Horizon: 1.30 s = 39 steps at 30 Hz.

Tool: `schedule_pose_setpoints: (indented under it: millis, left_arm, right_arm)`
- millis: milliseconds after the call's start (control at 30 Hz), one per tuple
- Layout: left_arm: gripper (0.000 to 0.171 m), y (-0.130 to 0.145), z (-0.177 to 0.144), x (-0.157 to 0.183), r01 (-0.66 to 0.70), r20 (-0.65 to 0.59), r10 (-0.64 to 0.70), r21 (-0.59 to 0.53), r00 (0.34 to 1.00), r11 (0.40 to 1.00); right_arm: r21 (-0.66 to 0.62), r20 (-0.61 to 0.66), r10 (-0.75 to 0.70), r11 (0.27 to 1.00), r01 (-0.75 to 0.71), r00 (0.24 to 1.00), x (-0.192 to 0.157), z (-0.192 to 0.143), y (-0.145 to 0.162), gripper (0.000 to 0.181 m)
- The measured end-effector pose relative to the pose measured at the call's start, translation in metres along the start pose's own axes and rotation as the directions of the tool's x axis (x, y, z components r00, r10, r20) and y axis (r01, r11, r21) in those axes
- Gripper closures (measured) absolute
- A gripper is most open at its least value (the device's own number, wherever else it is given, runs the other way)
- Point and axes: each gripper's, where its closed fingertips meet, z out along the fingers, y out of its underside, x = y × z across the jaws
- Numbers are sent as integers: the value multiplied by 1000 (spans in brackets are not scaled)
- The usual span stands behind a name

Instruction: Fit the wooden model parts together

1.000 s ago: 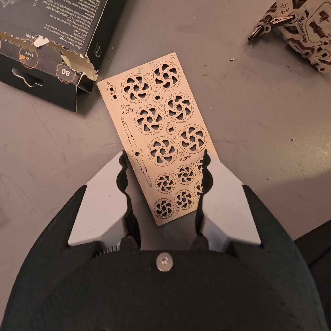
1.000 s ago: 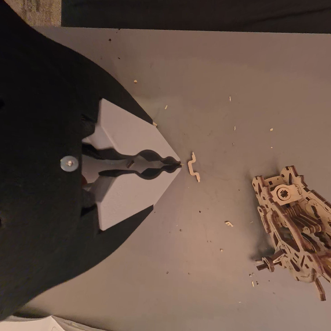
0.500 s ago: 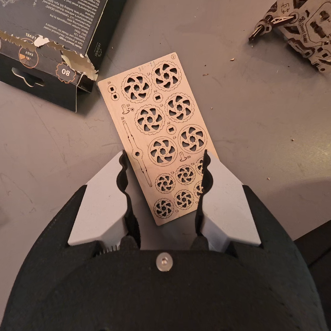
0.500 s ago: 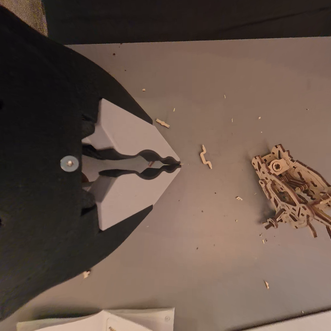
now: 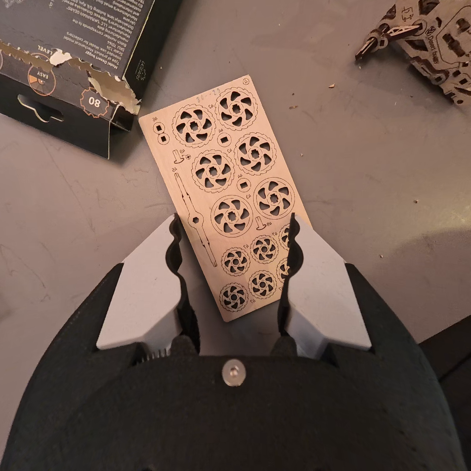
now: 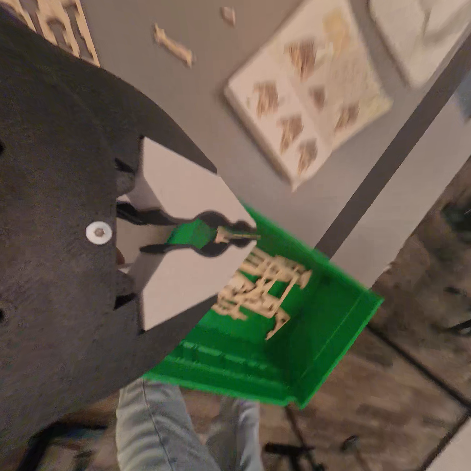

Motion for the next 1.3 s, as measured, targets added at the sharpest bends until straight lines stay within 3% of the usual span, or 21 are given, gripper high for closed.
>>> schedule_pose_setpoints:
  millis: [33,67,100,200,333,367,400,500,633,667,700,800,833,900,933,1167,1300]
  left_arm:
    - [89,0,0,0,1,1,-1,-1,1000,1000]
    - [89,0,0,0,1,1,-1,-3,1000,1000]
    - [89,0,0,0,2,2,-2,-4,1000,1000]
    - [89,0,0,0,5,3,-5,-6,1000,1000]
    - [89,0,0,0,5,5,-5,-5,1000,1000]
    - [88,0,0,0,6,5,-6,-6,1000,1000]
    - [88,0,0,0,6,5,-6,-5,1000,1000]
    - [88,0,0,0,5,5,-5,-5,1000,1000]
    - [88,0,1,0,4,4,-4,-5,1000,1000]
    - [88,0,1,0,4,4,-4,-6,1000,1000]
    - [88,0,1,0,4,3,-4,-6,1000,1000]
    - [84,0,0,2,6,-4,-7,-11,1000,1000]
    - [78,1,0,2,14,-5,-14,-19,1000,1000]
    - [41,2,1,-1,62,-5,-62,-32,998,998]
    - [34,0,0,-1,77,-16,-77,-14,997,997]
    - [21,-21,-18,-9,78,8,-79,82,997,994]
    - [20,-42,-41,-8,39,50,-48,164,998,986]
  right_arm:
    - [-55,-38,36,998,-38,999,21,8,12,147]
    - [-116,-32,78,990,-81,996,32,18,26,134]
    - [-170,-2,119,978,-117,993,36,26,38,137]
    - [-234,-14,119,965,-119,993,50,36,57,181]
    - [-174,-19,150,973,-151,989,54,37,55,179]
    - [-159,-28,178,971,-180,984,56,36,56,153]
    - [-180,-4,201,963,-199,980,54,35,60,154]
    - [-180,-12,196,964,-195,981,53,25,66,181]
    - [-136,14,181,975,-178,983,44,13,66,181]
    - [-119,26,212,971,-207,977,42,10,65,161]
    - [-130,28,253,960,-247,967,40,7,67,127]
    - [-122,66,242,965,-233,968,24,-12,72,148]
    - [-139,65,228,966,-218,971,16,-19,77,147]
    - [-163,68,216,966,-203,974,-3,-34,87,121]
    - [-172,105,218,965,-198,970,-19,-42,92,119]
    - [-257,282,222,955,-149,933,-113,-74,138,90]
    - [-332,308,209,938,-102,928,-137,-72,173,86]
